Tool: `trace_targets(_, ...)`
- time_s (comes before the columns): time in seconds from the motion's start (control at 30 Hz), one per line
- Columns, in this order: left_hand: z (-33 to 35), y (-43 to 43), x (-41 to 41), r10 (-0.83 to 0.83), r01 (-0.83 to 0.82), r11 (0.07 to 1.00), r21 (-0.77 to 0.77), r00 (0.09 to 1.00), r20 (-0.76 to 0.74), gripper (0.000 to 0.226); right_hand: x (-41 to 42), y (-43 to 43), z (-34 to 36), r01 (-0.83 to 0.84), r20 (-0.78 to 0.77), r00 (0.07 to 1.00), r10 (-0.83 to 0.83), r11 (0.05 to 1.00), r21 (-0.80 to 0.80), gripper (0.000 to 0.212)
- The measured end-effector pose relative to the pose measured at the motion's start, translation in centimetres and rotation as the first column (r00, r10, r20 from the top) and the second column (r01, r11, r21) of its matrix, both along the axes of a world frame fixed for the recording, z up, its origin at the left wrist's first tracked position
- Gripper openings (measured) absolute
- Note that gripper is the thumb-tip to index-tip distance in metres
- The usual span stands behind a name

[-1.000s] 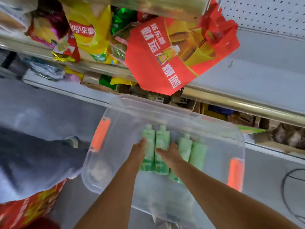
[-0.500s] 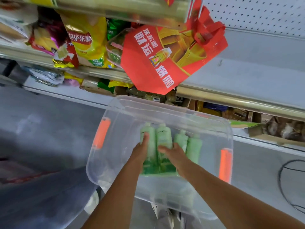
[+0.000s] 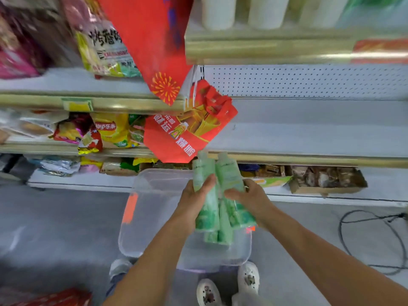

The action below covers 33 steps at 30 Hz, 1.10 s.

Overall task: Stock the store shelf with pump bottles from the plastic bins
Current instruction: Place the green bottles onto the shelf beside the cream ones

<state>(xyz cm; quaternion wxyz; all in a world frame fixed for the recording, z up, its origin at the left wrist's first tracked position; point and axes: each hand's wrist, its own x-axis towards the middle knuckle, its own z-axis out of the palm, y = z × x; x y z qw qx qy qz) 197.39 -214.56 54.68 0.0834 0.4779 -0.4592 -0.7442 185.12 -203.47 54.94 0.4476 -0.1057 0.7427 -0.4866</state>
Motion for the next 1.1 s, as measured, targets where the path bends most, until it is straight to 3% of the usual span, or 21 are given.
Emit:
trace_targets(0.17,6.7,2.3,-4.0,-0.055,0.037,0.989,-0.141,0.990,-0.132,0.047,-3.3,3.2,6.3,0.099,-0.036,0.994,-0.103,0.989,-0.111,0.035)
trace_targets(0.33,12.5,5.1,-8.8,-0.150,0.093,0.963,-0.252,0.965,-0.214,0.055,-7.7,6.2,12.0,0.130,-0.066,0.987,-0.150,0.963,-0.236,0.052)
trace_targets(0.43,15.0,6.7,-12.0,-0.203,0.119,0.938,-0.327,0.950,-0.237,0.036,-10.6,8.0,14.8,0.107,-0.114,0.983,-0.145,0.952,-0.287,0.058)
trace_targets(0.57,18.1,9.3,-16.7,-0.252,0.122,0.902,-0.414,0.928,-0.275,0.009,-15.6,10.3,17.8,0.077,-0.183,0.972,-0.148,0.935,-0.346,0.050)
trace_targets(0.83,22.6,12.9,-27.1,-0.191,0.025,0.888,-0.459,0.928,-0.319,0.031,-27.4,14.1,24.9,0.051,-0.398,0.883,-0.250,0.893,-0.448,0.063)
trace_targets(1.1,25.7,12.9,-34.3,-0.096,-0.095,0.877,-0.470,0.926,-0.366,0.048,-39.0,13.1,29.6,0.061,-0.457,0.829,-0.322,0.865,-0.499,0.059)
